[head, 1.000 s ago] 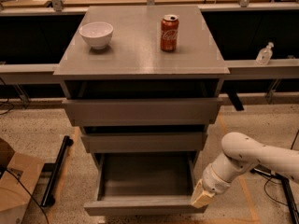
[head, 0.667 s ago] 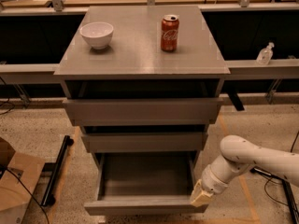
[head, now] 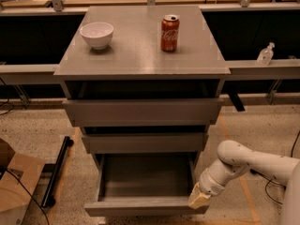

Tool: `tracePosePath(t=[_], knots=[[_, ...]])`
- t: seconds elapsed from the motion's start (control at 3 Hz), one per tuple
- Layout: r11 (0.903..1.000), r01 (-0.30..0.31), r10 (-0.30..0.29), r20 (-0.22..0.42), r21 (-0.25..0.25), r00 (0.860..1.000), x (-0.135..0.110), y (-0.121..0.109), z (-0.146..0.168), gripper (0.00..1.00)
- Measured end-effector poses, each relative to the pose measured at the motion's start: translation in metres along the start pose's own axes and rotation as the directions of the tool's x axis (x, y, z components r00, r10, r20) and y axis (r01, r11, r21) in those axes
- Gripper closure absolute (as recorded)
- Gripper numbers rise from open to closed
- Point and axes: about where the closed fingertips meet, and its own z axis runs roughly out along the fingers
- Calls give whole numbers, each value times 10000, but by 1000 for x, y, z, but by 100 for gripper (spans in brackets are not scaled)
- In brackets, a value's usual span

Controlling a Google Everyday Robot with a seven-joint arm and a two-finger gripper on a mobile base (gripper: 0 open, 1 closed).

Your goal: Close bottom drawer

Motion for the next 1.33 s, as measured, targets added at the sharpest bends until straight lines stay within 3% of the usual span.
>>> tracePosePath(t=[0.33,1.0,1.33], knots=[[10000,-11,10,144,10,9999,3,-17,21,100],[9992,391,-392,102,130,9992,10,-73,83,100],[9993,355,-356,131,68,9993,12,-75,91,100]])
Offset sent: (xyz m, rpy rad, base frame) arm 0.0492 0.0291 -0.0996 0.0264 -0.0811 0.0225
